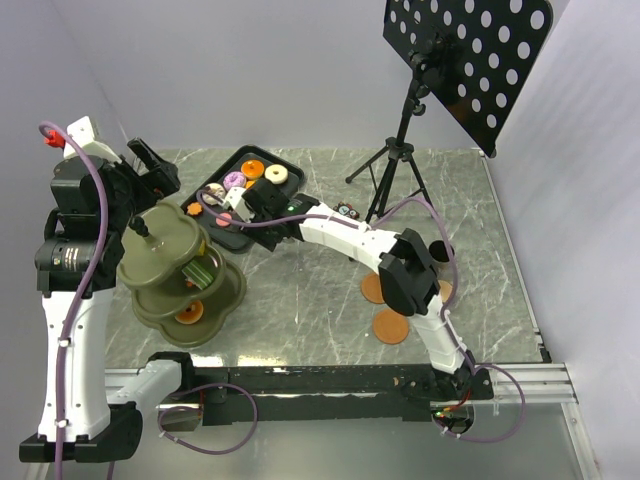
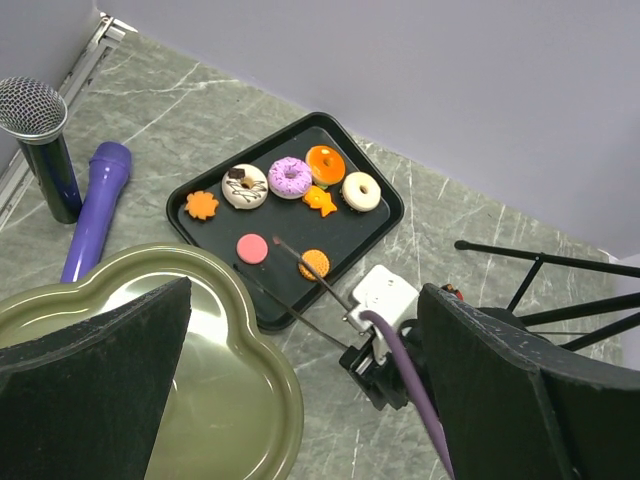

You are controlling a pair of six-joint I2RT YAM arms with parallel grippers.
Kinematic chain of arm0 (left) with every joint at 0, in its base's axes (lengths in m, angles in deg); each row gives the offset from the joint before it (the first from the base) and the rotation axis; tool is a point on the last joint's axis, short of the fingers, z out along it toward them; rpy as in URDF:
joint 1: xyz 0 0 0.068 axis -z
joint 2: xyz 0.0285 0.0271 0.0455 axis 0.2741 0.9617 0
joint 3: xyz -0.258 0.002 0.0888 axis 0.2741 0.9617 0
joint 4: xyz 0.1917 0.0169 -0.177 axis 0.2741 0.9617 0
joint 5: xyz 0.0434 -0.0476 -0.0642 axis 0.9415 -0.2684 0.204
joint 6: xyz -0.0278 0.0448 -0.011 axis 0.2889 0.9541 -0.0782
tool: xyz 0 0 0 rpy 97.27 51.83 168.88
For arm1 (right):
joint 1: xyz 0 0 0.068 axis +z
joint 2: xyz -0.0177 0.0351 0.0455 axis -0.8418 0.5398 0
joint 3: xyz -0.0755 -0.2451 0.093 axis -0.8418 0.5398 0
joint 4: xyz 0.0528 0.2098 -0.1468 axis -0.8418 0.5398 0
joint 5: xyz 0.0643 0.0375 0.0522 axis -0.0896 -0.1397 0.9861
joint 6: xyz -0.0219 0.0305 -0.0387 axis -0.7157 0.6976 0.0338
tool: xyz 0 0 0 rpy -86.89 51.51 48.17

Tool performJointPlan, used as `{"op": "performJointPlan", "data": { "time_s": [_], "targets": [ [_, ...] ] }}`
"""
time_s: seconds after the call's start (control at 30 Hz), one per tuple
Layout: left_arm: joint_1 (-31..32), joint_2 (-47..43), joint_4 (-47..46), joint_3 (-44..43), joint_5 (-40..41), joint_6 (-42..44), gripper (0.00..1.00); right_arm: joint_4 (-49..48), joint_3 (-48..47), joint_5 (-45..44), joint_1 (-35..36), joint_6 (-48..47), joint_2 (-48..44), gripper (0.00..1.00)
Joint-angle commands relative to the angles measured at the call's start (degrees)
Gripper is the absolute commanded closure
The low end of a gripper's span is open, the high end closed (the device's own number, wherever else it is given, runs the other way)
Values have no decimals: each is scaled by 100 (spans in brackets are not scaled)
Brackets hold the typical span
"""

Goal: Serve the afternoon tea

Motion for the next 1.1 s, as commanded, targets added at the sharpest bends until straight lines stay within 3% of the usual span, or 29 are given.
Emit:
{"op": "performJointPlan", "data": {
  "time_s": [0.0,0.73,1.07],
  "targets": [
    [-25,-26,-133,-81,-101,-20,0,219,-526,118,-70,-61,185,45],
    [-33,27,-124,-72,-119,85,0,422,-1194,-181,-114,-237,959,44],
    [-25,79,-141,-54,-250,85,0,351,-1150,-401,-114,-404,1108,51]
  ]
}}
